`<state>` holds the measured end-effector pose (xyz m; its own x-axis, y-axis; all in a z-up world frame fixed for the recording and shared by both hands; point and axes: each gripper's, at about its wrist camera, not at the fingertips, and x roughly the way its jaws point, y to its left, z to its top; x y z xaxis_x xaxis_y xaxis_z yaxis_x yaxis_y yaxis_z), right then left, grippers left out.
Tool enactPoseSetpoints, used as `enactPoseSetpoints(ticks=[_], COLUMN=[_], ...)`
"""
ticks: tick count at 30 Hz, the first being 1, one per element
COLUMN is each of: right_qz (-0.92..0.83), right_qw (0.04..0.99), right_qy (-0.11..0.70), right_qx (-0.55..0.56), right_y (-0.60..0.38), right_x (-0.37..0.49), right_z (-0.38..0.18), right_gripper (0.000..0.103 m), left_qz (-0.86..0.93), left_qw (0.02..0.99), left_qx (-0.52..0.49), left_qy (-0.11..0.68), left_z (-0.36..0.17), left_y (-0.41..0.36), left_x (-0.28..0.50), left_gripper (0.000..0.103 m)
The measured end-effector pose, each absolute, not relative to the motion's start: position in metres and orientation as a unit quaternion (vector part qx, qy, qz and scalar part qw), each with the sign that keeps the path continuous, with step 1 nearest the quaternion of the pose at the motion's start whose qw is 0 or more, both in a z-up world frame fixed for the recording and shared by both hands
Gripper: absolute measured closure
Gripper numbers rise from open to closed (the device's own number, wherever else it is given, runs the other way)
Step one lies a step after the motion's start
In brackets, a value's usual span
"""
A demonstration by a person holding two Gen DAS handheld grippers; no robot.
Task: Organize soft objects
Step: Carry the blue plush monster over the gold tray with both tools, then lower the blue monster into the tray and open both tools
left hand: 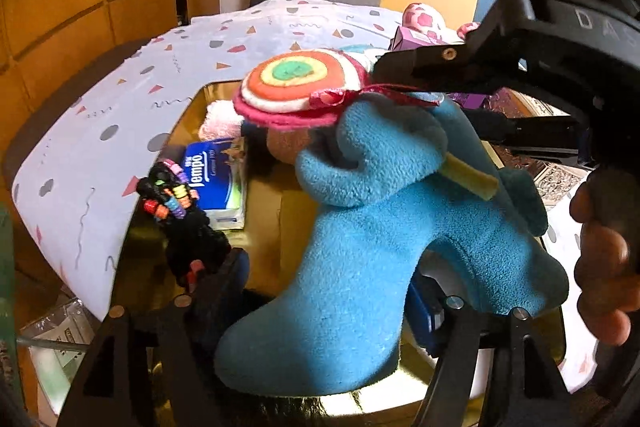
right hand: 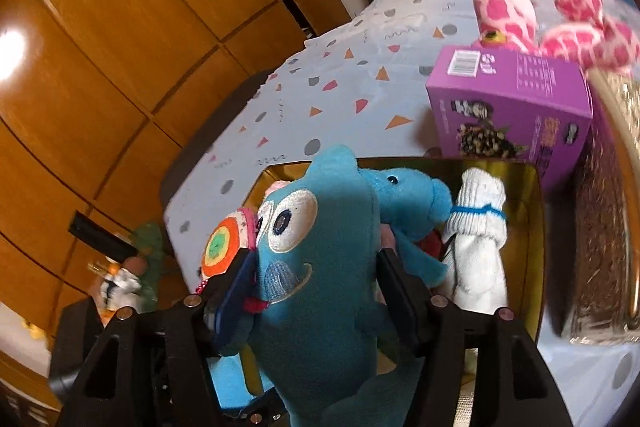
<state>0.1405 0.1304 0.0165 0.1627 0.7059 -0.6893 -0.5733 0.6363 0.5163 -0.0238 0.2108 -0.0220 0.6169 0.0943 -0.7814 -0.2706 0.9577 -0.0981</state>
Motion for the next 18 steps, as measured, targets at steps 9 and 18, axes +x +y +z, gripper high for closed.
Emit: enactPoseSetpoints(ticks=[9,18], right_qz=[0.41,0.4], right_qw=[0.768,0.799], right_qy=[0.482,0.448], right_qx=[0.094,0.002], right_y=[0.107,0.119], right_x=[0.131,0.107], right_z=[0.027,0.022], right_gripper=[0.039,0.041], left_qz=[0.136,0.178], left_qw=[0.892,0.912], left_qx=[-0.085,-0.07], left_qy=[0.423,0.364], left_z=[-0.017,0.006], left_y=[0.207,0.207], left_x=[-0.036,-0.058], left_gripper=[0.014,0.01])
